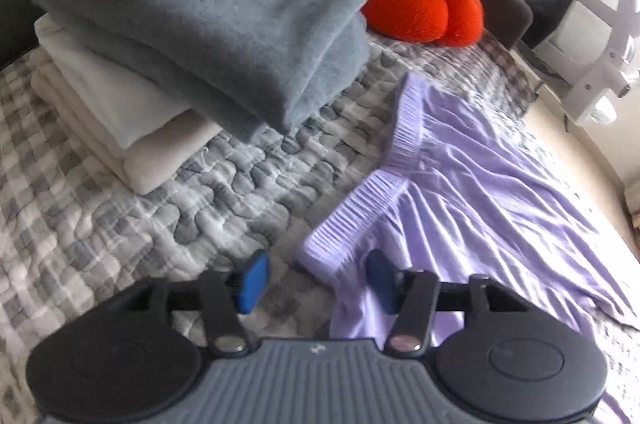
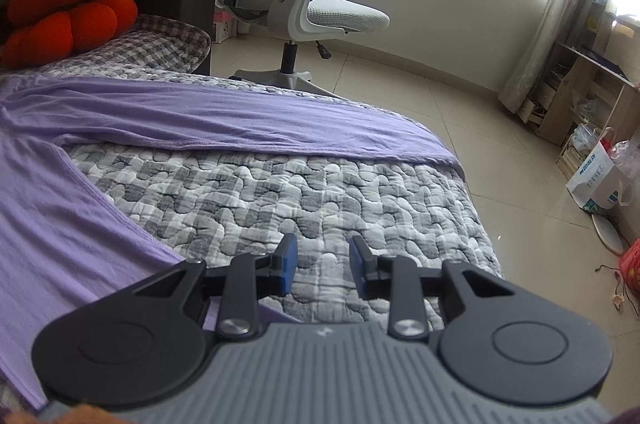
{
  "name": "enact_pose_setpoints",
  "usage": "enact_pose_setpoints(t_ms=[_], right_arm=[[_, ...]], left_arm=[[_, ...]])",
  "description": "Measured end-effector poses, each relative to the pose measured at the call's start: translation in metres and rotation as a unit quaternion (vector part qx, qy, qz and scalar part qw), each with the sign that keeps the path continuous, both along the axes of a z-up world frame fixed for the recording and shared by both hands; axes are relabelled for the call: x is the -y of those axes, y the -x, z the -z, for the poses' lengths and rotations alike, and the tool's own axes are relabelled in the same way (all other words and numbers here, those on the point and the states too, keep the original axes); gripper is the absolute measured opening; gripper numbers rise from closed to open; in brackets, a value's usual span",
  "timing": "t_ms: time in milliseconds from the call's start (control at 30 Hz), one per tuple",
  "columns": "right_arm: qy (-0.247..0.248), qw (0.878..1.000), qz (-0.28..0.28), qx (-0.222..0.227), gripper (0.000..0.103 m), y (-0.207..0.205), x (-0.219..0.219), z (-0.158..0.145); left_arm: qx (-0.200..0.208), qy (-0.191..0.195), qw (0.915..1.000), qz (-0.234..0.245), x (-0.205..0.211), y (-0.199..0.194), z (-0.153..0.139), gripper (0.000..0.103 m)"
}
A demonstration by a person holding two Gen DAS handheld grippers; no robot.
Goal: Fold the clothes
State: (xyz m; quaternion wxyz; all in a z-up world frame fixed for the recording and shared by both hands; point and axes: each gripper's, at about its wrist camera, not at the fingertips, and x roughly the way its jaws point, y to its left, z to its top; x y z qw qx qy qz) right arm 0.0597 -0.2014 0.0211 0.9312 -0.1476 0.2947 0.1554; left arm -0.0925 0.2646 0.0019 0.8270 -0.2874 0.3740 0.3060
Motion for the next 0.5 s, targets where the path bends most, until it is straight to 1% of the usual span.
enact_pose_setpoints(t_ms=[33,133,200,367,433,467,500], right_arm=[[0.000,1.000,0.002,0.000,0.032,0.000,0.002,0.000],[-0.004,1.000,0.006,-0.001,0.032,0.001,0.006,-0.001],[-0.005,1.000,0.006,-0.001,0.032,0.002,0.008,-0.002],[0.001,1.000,-0.002,-0.002,0.032,0.006,0.006,-0.001],[0.004,1.000,-0.004,-0.003,0.032,0.006,0.005,0.000],[0.006,1.000,-0.005,-0.004,0.032,0.006,0.005,0.001],[0.006,1.000,-0.007,-0.005,0.033,0.007,0.005,0.000]], left_arm=[[-0.003,-0.010,0.9999,-0.003,0.001,0.000,0.000,0.023],[-0.002,-0.021,0.9996,-0.018,0.001,0.005,-0.004,0.009],[-0.004,-0.031,0.9991,-0.029,0.000,0.010,-0.004,0.009],[0.006,-0.012,0.9991,-0.040,-0.009,0.021,-0.002,0.009],[0.005,-0.014,0.9990,-0.042,-0.008,0.022,-0.002,0.010],[0.002,-0.016,0.9991,-0.040,-0.008,0.021,-0.002,0.010],[-0.001,-0.018,0.9991,-0.037,-0.007,0.020,-0.003,0.014]])
